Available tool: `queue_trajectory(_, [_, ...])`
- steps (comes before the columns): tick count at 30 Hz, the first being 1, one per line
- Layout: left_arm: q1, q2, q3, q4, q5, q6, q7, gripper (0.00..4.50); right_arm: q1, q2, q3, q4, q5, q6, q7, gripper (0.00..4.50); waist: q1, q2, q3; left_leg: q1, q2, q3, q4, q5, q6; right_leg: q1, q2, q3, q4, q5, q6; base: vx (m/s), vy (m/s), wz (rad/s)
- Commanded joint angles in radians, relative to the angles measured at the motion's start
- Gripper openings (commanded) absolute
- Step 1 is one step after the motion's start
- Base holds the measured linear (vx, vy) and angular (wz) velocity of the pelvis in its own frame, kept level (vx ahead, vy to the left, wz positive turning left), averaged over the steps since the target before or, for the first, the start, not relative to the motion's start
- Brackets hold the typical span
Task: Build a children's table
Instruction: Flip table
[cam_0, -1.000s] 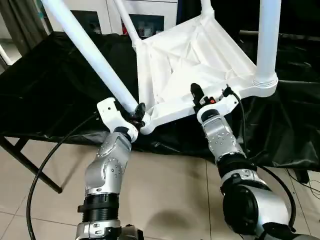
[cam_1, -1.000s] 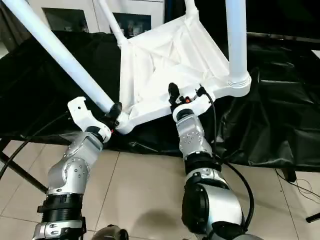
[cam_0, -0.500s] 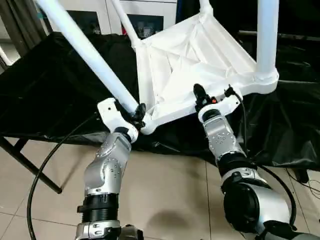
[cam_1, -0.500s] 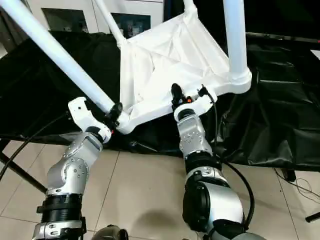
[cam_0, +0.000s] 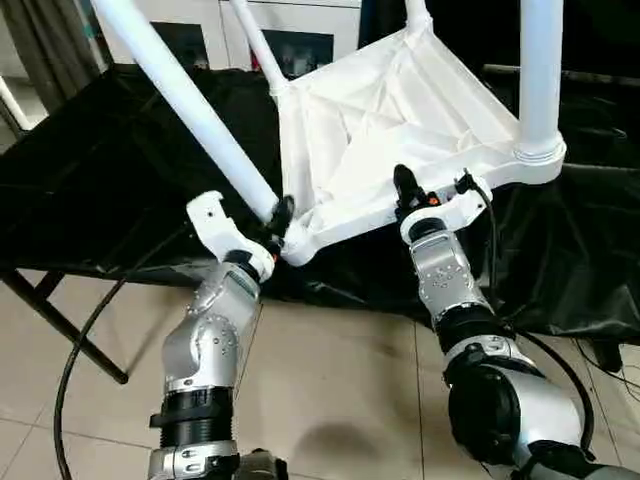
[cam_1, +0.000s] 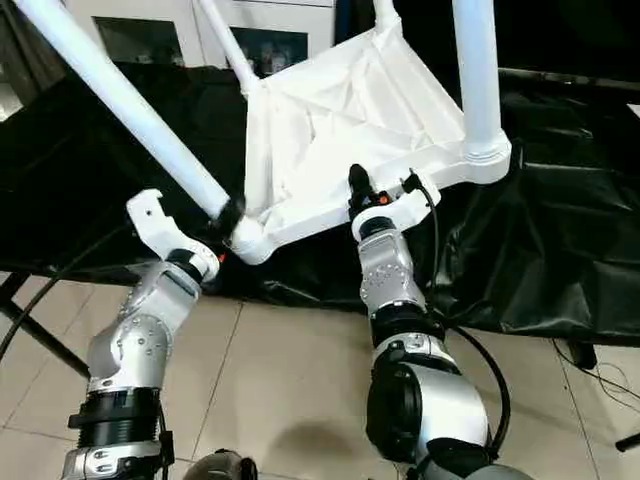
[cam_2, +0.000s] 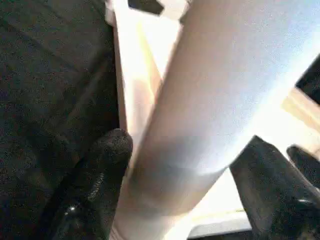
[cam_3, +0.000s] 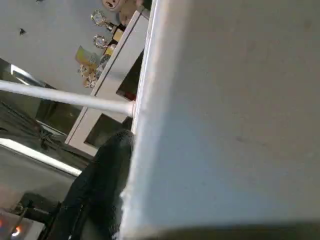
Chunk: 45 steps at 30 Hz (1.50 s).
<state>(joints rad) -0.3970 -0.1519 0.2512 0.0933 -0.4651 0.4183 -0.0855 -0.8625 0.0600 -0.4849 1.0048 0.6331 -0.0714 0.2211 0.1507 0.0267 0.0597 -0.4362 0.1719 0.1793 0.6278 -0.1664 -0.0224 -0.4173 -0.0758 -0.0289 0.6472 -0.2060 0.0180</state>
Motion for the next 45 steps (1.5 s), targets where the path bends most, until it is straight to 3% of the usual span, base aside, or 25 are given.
queue_trajectory(1, [0.058,-0.027,0.008,-0.028,-0.005,-0.028,0.001,3.78,-0.02,-0.055,0.003,-0.024,-0.05,-0.057,-0.04,2.2,-0.002,-0.005,-0.086,0.049,0.054,-0.014,-0.073,-0.162,0.051,0.036,-0.058,0.023,-0.068,-0.006,-0.231,0.0,0.0,0.0])
queue_trajectory(8, [0.096,-0.024,0.033,-0.089,-0.02,-0.103,0.003,4.22,-0.011,-0.151,-0.014,-0.05,-0.074,-0.086,-0.058,2.2,0.007,-0.004,-0.086,0.05,0.056,-0.012,-0.077,-0.192,0.023,0.038,-0.065,0.017,-0.071,-0.046,-0.202,0.0,0.0,0.0])
queue_trajectory(9, [0.107,-0.022,0.037,-0.101,-0.014,-0.125,0.003,4.36,-0.008,-0.177,-0.019,-0.056,-0.076,-0.087,-0.059,2.17,0.012,-0.004,-0.084,0.054,0.057,-0.01,-0.078,-0.21,0.015,0.035,-0.065,0.016,-0.076,-0.06,-0.195,0.0,0.0,0.0])
queue_trajectory(13, [0.132,-0.004,0.023,-0.127,0.013,-0.149,-0.004,4.5,0.004,-0.233,0.002,-0.074,-0.116,-0.092,-0.056,2.16,0.019,-0.008,-0.085,0.052,0.056,-0.007,-0.079,-0.215,0.008,0.038,-0.066,0.013,-0.077,-0.08,-0.162,0.0,0.0,0.0])
queue_trajectory(14, [0.142,0.013,-0.001,-0.132,0.036,-0.153,-0.02,4.5,0.008,-0.247,0.007,-0.083,-0.126,-0.09,-0.057,2.16,0.021,-0.008,-0.086,0.052,0.056,-0.007,-0.079,-0.208,0.007,0.038,-0.067,0.013,-0.077,-0.08,-0.155,0.0,0.0,0.0])
queue_trajectory(15, [0.166,0.063,-0.073,-0.146,0.095,-0.156,-0.071,4.5,0.02,-0.277,0.034,-0.103,-0.167,-0.079,-0.067,2.16,0.023,-0.007,-0.086,0.048,0.057,-0.011,-0.084,-0.205,0.004,0.037,-0.064,0.011,-0.079,-0.099,-0.132,0.0,0.0,0.0])
queue_trajectory(16, [0.183,0.096,-0.124,-0.157,0.13,-0.152,-0.105,4.5,0.033,-0.3,0.068,-0.122,-0.216,-0.08,-0.074,2.15,0.026,-0.003,-0.087,0.052,0.058,-0.009,-0.083,-0.219,-0.003,0.032,-0.063,0.012,-0.081,-0.118,-0.114,0.0,0.0,0.0])
queue_trajectory(18, [0.193,0.117,-0.154,-0.163,0.149,-0.152,-0.126,4.5,0.04,-0.311,0.085,-0.134,-0.239,-0.077,-0.076,2.15,0.029,-0.001,-0.088,0.054,0.057,-0.009,-0.083,-0.223,-0.015,0.03,-0.063,0.013,-0.082,-0.119,-0.111,0.0,0.0,0.0])
queue_trajectory(21, [0.215,0.18,-0.238,-0.182,0.202,-0.159,-0.184,4.5,0.057,-0.339,0.122,-0.187,-0.276,-0.033,-0.079,2.15,0.021,-0.001,-0.081,0.051,0.054,-0.011,-0.093,-0.299,-0.049,0.029,-0.065,0.014,-0.091,-0.176,-0.1,0.0,0.0,0.0])
queue_trajectory(23, [0.218,0.224,-0.29,-0.196,0.242,-0.17,-0.222,4.5,0.067,-0.361,0.153,-0.229,-0.305,-0.004,-0.079,2.13,0.012,-0.001,-0.08,0.049,0.05,-0.012,-0.095,-0.317,-0.053,0.032,-0.065,0.015,-0.093,-0.193,-0.093,0.0,0.0,0.0])
queue_trajectory(25, [0.21,0.253,-0.329,-0.214,0.267,-0.181,-0.256,4.5,0.072,-0.378,0.179,-0.266,-0.331,0.017,-0.08,2.13,0.0,-0.005,-0.081,0.045,0.049,-0.011,-0.094,-0.295,-0.045,0.036,-0.066,0.015,-0.091,-0.177,-0.097,0.0,0.0,0.0])
queue_trajectory(29, [0.18,0.301,-0.393,-0.253,0.306,-0.174,-0.317,4.5,0.072,-0.404,0.221,-0.313,-0.388,0.047,-0.089,2.13,-0.015,0.0,-0.084,0.045,0.048,-0.009,-0.089,-0.26,-0.032,0.035,-0.063,0.014,-0.089,-0.16,-0.123,0.0,0.0,0.0])
queue_trajectory(34, [0.144,0.336,-0.435,-0.27,0.338,-0.147,-0.327,4.5,0.066,-0.437,0.273,-0.344,-0.458,0.073,-0.121,2.12,-0.018,-0.003,-0.083,0.048,0.047,-0.006,-0.087,-0.256,-0.034,0.034,-0.06,0.015,-0.088,-0.153,-0.139,0.0,0.0,0.0])
queue_trajectory(45, [0.052,0.364,-0.458,-0.317,0.33,-0.068,-0.371,4.5,0.03,-0.452,0.31,-0.356,-0.5,0.119,-0.134,1.98,-0.017,-0.006,-0.084,0.048,0.046,-0.004,-0.084,-0.236,-0.018,0.036,-0.061,0.016,-0.084,-0.129,-0.155,0.0,0.0,0.0])
